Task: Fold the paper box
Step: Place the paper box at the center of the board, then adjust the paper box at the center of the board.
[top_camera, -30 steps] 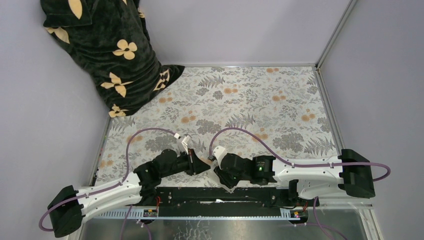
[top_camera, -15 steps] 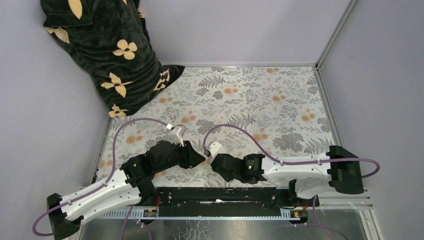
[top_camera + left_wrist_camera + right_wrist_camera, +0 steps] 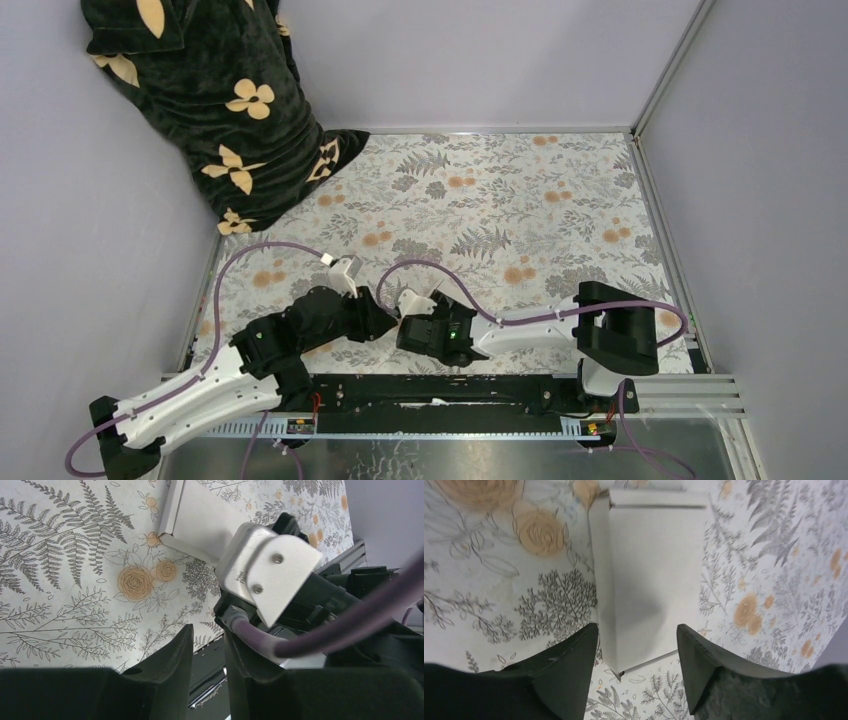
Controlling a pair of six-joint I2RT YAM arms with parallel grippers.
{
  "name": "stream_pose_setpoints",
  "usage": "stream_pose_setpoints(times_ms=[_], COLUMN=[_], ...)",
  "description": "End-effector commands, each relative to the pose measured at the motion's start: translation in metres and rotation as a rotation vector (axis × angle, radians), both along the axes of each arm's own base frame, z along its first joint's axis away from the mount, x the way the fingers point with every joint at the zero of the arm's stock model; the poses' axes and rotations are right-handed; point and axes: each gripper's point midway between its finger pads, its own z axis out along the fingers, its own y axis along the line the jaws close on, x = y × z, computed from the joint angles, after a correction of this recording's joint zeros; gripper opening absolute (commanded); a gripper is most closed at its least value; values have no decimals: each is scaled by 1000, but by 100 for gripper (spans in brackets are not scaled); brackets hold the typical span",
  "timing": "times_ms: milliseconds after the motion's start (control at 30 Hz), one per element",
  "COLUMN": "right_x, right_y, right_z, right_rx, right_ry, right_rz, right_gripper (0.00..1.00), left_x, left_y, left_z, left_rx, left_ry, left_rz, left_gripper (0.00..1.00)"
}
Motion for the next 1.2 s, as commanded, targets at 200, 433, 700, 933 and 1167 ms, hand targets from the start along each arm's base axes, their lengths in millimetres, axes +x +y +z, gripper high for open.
stream_pose_setpoints(times_ms=[200, 433, 700, 933, 1167], right_x=[-14, -10, -35, -31, -18], right_y=[-4, -52, -91, -94, -81], right_z=[42, 90, 34, 12, -12], right_rx=[342, 705, 807, 849, 842], right_ry=[28, 30, 171, 202, 285], right_rz=[-71, -419, -721, -774, -783], right_gripper=[84, 57, 47, 46, 45], left_x=[6, 34, 75, 122, 149], left_y=[-2, -8, -28, -18, -36], left_z=[11, 9, -34, -65, -92], left_rx=[-38, 53, 203, 312, 367], left_ry=[-11, -49, 0, 27, 61], left_rz=[42, 115, 138, 183, 125], left_gripper=[34, 35, 36, 35, 29])
